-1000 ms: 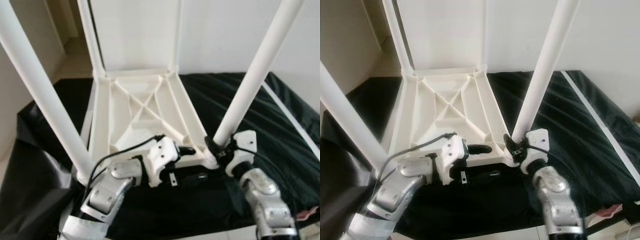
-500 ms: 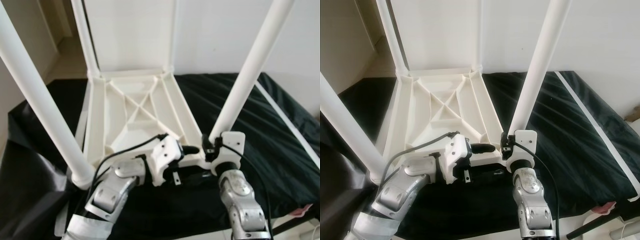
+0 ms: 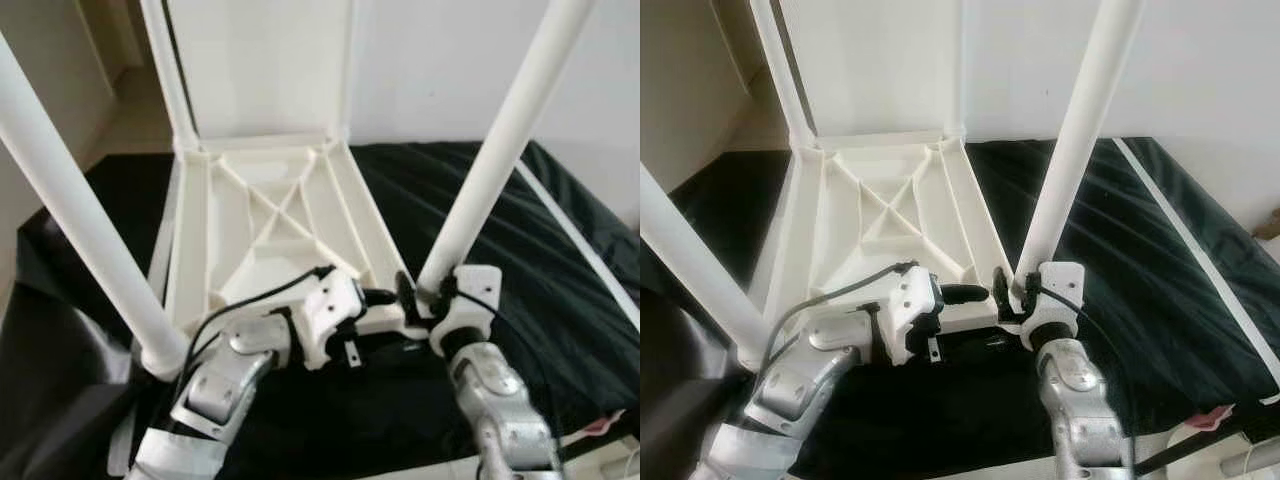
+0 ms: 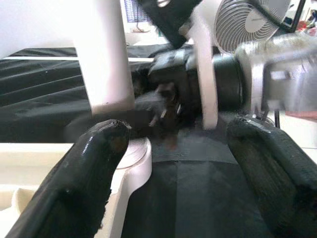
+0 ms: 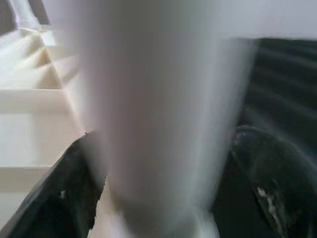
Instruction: Building children table
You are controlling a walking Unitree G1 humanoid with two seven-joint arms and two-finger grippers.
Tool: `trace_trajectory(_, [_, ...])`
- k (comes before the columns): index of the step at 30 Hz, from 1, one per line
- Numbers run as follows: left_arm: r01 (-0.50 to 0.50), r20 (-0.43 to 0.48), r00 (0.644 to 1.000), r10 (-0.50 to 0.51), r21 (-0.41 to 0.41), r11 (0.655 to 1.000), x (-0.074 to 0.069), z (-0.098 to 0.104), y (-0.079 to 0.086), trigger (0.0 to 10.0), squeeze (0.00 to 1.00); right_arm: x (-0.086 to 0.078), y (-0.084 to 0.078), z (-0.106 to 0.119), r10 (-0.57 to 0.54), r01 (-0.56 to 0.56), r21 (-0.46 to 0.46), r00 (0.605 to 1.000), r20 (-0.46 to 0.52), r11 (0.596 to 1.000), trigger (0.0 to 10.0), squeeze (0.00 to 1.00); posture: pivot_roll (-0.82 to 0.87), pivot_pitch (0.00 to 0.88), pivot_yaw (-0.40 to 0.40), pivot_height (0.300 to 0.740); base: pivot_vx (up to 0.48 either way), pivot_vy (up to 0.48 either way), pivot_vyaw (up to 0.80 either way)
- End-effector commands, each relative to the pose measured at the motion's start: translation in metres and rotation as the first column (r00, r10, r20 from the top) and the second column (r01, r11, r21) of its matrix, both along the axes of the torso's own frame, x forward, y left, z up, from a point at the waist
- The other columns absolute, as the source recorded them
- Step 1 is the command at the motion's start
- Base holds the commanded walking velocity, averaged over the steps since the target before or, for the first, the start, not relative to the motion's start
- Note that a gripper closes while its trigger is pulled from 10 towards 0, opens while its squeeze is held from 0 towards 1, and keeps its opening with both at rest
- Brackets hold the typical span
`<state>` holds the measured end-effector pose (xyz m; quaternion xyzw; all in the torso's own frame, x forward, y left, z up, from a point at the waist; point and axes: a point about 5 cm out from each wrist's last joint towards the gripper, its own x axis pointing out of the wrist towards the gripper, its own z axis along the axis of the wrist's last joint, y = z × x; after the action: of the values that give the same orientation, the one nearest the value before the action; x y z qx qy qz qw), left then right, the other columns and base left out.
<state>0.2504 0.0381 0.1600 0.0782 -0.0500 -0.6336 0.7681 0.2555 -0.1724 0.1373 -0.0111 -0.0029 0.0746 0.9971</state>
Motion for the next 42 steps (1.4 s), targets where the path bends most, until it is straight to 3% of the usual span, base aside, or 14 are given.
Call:
trace_trajectory(1, [-0.095, 0.012, 0.995, 0.096, -0.019, 0.995, 0.006, 0.002, 0.000, 10.0, 0.00, -0.003, -0.005, -0.002, 0.018, -0.018, 0.003, 1.000, -0.001, 1.000, 10.0, 0.00, -0.05, 0.000, -0.036, 0.740, 0.000, 0.000, 0.00])
trace_trajectory(3, [-0.096, 0.013, 0.995, 0.096, -0.019, 0.995, 0.007, 0.002, 0.000, 10.0, 0.00, -0.002, -0.013, 0.000, 0.049, -0.049, -0.024, 0.999, 0.001, 0.999, 10.0, 0.00, -0.06, 0.000, -0.034, 0.740, 0.000, 0.000, 0.00])
trace_trajectory(5, [-0.094, 0.014, 0.995, 0.094, -0.019, 0.995, 0.007, 0.002, 0.000, 10.0, 0.00, 0.001, -0.027, 0.005, 0.158, -0.157, -0.080, 0.987, 0.006, 0.984, 10.0, 0.00, -0.06, 0.000, -0.030, 0.740, 0.000, 0.000, 0.00])
trace_trajectory(7, [-0.094, 0.014, 0.995, 0.094, -0.019, 0.995, 0.007, 0.002, 0.000, 10.0, 0.00, 0.001, -0.027, 0.005, 0.158, -0.157, -0.080, 0.987, 0.006, 0.984, 10.0, 0.00, -0.06, 0.000, -0.030, 0.740, 0.000, 0.000, 0.00])
trace_trajectory(9, [-0.091, 0.016, 0.996, 0.091, -0.017, 0.996, 0.007, 0.002, 0.000, 10.0, 0.00, 0.005, -0.034, 0.009, 0.256, -0.255, -0.125, 0.967, -0.007, 0.959, 10.0, 0.00, -0.06, 0.000, -0.025, 0.740, 0.000, 0.000, 0.00])
trace_trajectory(13, [-0.085, 0.027, 0.996, 0.085, -0.015, 0.996, 0.009, 0.004, 0.000, 10.0, 0.00, 0.018, -0.030, 0.006, 0.427, -0.435, -0.204, 0.900, -0.085, 0.877, 10.0, 0.00, -0.05, 0.000, -0.023, 0.740, 0.000, 0.000, 0.00])
trace_trajectory(19, [-0.092, 0.034, 0.995, 0.092, -0.016, 0.996, 0.010, 0.006, 0.001, 10.0, 0.00, 0.032, -0.021, 0.002, 0.530, -0.550, -0.237, 0.835, -0.147, 0.801, 10.0, 0.00, -0.02, 0.000, -0.034, 0.740, 0.000, 0.000, 0.00])
trace_trajectory(25, [-0.101, 0.037, 0.994, 0.102, -0.017, 0.995, 0.010, 0.006, 0.002, 10.0, 0.00, 0.040, -0.016, 0.002, 0.561, -0.581, -0.238, 0.814, -0.152, 0.778, 10.0, 0.00, -0.02, 0.000, -0.037, 0.740, 0.000, 0.000, 0.00])
trace_trajectory(26, [-0.107, 0.038, 0.994, 0.107, -0.018, 0.994, 0.010, 0.007, 0.003, 10.0, 0.00, 0.043, -0.013, 0.002, 0.572, -0.591, -0.234, 0.807, -0.149, 0.772, 8.4, 0.00, 0.00, 0.000, -0.043, 0.740, 0.000, 0.000, 0.00])
trace_trajectory(27, [-0.107, 0.038, 0.994, 0.107, -0.018, 0.994, 0.010, 0.007, 0.003, 10.0, 0.00, 0.043, -0.013, 0.002, 0.572, -0.591, -0.234, 0.807, -0.149, 0.772, 8.4, 0.00, 0.00, 0.000, -0.043, 0.740, 0.000, 0.000, 0.00])
trace_trajectory(28, [-0.112, 0.038, 0.993, 0.113, -0.020, 0.993, 0.009, 0.007, 0.003, 10.0, 0.00, 0.045, -0.012, 0.002, 0.579, -0.596, -0.224, 0.803, -0.142, 0.771, 0.0, 0.00, 0.00, 0.000, -0.044, 0.740, 0.000, 0.000, 0.00])
trace_trajectory(38, [-0.115, 0.041, 0.992, 0.115, -0.024, 0.993, 0.011, 0.008, 0.003, 10.0, 0.00, 0.042, -0.021, -0.001, 0.578, -0.597, -0.194, 0.802, -0.151, 0.779, 0.0, 0.00, -0.02, 0.000, -0.038, 0.740, 0.000, 0.000, 0.00])
trace_trajectory(41, [-0.106, 0.044, 0.993, 0.107, -0.029, 0.994, 0.013, 0.009, 0.001, 10.0, 0.00, 0.038, -0.027, -0.004, 0.539, -0.557, -0.180, 0.830, -0.144, 0.810, 0.0, 0.00, -0.03, 0.000, -0.036, 0.740, 0.000, 0.000, 0.00])
trace_trajectory(42, [-0.105, 0.044, 0.993, 0.106, -0.030, 0.994, 0.013, 0.009, 0.000, 10.0, 0.00, 0.037, -0.028, -0.005, 0.522, -0.539, -0.175, 0.842, -0.137, 0.824, 0.5, 0.00, -0.04, 0.000, -0.034, 0.740, 0.000, 0.000, 0.00])
